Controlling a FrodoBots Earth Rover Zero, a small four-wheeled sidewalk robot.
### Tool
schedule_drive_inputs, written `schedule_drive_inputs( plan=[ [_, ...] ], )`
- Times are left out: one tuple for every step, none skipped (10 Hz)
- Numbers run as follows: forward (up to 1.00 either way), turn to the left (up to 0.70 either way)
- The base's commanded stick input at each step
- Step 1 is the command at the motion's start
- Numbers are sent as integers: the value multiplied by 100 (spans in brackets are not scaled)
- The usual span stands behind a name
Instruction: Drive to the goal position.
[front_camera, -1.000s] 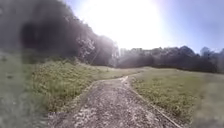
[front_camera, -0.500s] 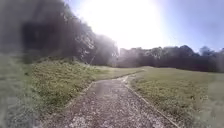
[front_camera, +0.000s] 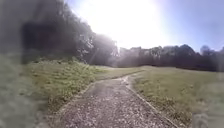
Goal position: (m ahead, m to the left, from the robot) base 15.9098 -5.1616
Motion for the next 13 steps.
schedule_drive_inputs(
  plan=[
    [50,0],
    [50,0],
    [50,0],
    [50,0],
    [50,0],
    [50,0],
    [50,0],
    [50,0],
    [50,0],
    [50,0],
    [50,0],
    [50,0],
    [50,0]
  ],
)
